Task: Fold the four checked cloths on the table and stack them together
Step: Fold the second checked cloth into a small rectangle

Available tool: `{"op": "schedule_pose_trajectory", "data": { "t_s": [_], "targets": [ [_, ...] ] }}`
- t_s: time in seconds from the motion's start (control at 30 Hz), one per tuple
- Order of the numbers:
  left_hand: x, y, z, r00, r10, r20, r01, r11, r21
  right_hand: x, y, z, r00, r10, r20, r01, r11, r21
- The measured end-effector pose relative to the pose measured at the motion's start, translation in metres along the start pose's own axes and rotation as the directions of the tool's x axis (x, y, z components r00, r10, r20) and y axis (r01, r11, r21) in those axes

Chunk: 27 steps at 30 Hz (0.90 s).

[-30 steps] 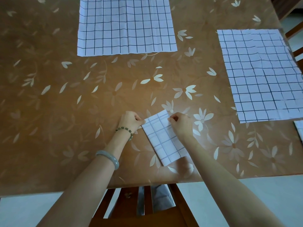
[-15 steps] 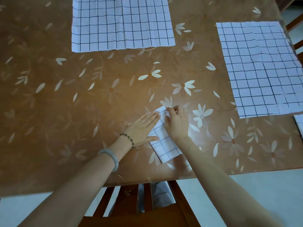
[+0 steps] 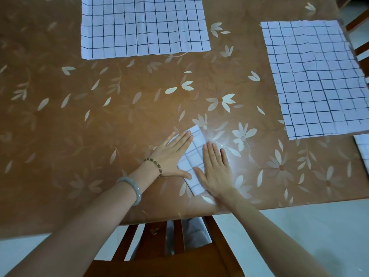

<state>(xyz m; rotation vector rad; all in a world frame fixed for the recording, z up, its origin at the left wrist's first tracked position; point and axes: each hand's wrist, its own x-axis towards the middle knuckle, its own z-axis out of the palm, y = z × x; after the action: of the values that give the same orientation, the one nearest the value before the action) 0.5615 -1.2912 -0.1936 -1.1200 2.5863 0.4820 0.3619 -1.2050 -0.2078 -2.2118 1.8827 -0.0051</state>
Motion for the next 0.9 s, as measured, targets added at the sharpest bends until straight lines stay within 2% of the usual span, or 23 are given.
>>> {"op": "schedule_pose_trajectory", "data": {
  "t_s": [0.07, 0.13, 0.23, 0.3, 0.37, 0.43, 0.5, 0.57, 0.7, 0.8, 0.9],
  "targets": [
    [0.0, 0.004, -0.01, 0.998, 0.017, 0.058, -0.022, 0.997, 0.076, -0.015, 0.01, -0.001, 0.999, 0.018, 0.041, -0.018, 1.0, -0.006],
    [-0.001, 0.006, -0.012, 0.998, 0.025, 0.055, -0.03, 0.995, 0.09, -0.025, 0.014, -0.006, 0.998, 0.017, 0.055, -0.015, 1.0, -0.026],
    [0.001, 0.001, -0.013, 1.0, 0.015, 0.005, -0.015, 0.999, -0.05, -0.021, 0.013, -0.019, 0.998, -0.034, -0.043, 0.035, 0.999, 0.042],
    [0.003, -0.005, -0.022, 0.999, 0.009, -0.037, -0.015, 0.986, -0.166, -0.007, 0.007, -0.029, 0.973, -0.196, -0.127, 0.211, 0.969, 0.128],
    [0.004, -0.009, -0.032, 0.998, 0.008, -0.056, -0.023, 0.965, -0.262, 0.014, -0.001, -0.031, 0.896, -0.408, -0.175, 0.434, 0.889, 0.15],
    [0.006, -0.011, -0.037, 0.998, 0.018, -0.067, -0.036, 0.959, -0.281, 0.034, -0.013, -0.028, 0.813, -0.562, -0.154, 0.581, 0.803, 0.133],
    [0.005, -0.012, -0.036, 0.996, 0.038, -0.076, -0.055, 0.968, -0.247, 0.048, -0.024, -0.023, 0.765, -0.638, -0.085, 0.643, 0.754, 0.133],
    [0.004, -0.011, -0.029, 0.997, 0.041, -0.064, -0.054, 0.973, -0.225, 0.049, -0.031, -0.016, 0.743, -0.669, 0.028, 0.665, 0.743, 0.076],
    [0.001, -0.008, -0.02, 0.997, 0.048, -0.058, -0.059, 0.978, -0.2, 0.024, -0.03, -0.008, 0.787, -0.593, 0.17, 0.599, 0.8, 0.016],
    [0.001, -0.008, -0.011, 0.997, 0.055, -0.056, -0.056, 0.998, -0.024, -0.006, -0.022, -0.004, 0.772, -0.6, 0.21, 0.613, 0.79, 0.002],
    [0.002, -0.008, 0.0, 0.991, 0.056, -0.126, -0.042, 0.993, 0.108, -0.032, -0.013, -0.004, 0.754, -0.619, 0.218, 0.632, 0.775, 0.014]
  ]
}}
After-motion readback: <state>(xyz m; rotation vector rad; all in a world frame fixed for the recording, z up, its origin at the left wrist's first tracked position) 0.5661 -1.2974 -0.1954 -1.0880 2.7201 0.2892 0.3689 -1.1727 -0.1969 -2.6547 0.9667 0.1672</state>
